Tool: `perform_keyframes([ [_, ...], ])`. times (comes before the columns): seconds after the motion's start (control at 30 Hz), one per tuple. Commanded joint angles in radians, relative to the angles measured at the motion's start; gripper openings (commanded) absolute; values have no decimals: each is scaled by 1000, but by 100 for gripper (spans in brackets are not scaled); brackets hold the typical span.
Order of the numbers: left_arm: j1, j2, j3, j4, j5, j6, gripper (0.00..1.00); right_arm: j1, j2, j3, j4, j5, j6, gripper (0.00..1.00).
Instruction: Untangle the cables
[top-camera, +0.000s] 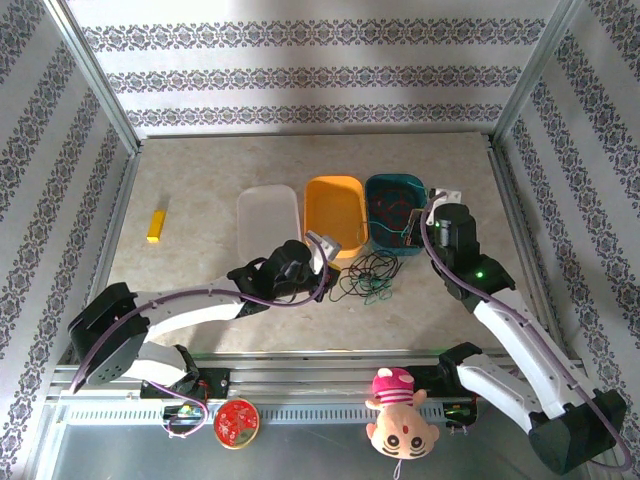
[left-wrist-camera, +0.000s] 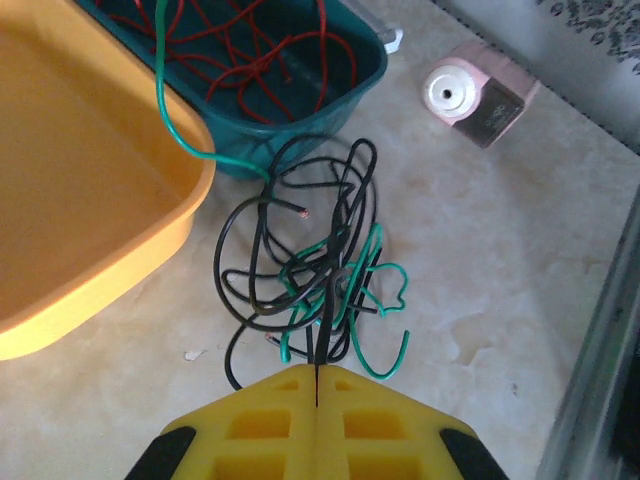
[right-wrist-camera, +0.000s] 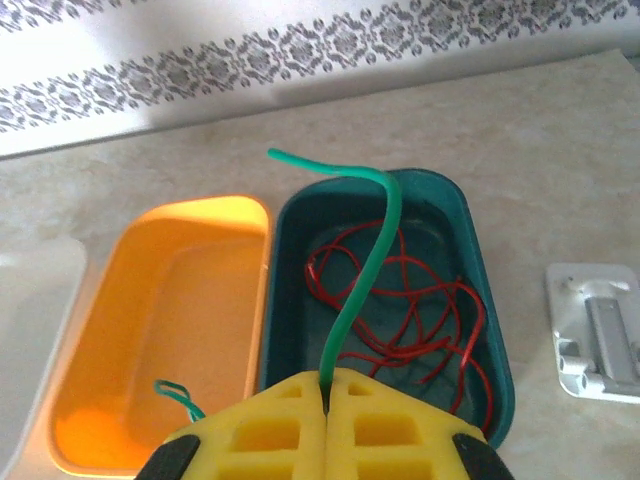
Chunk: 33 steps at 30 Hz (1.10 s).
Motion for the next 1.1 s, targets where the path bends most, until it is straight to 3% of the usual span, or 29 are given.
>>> perform_keyframes([
  [0.0, 12, -36, -5, -46, 40, 31, 0, 14, 4, -16, 34, 97, -1, 0],
  [0.37, 58, -180, -158, -60, 44, -24, 0, 1, -101, -84, 122, 363, 103, 0],
  [0.47, 82, -233, -181, -93, 23, -23, 0, -3, -109, -84, 136, 343, 99, 0],
  [0.63, 119, -292, -195, -150, 3, -4, 0, -5, -96, -80, 193, 199, 77, 0],
  [0.87, 127, -262, -214, -120, -96, -27, 0, 24, 5, -3, 232, 47, 137, 0],
  [1.07, 127, -169, -224, -37, -184, -111, 0, 67, 193, 49, 294, 75, 218, 0],
])
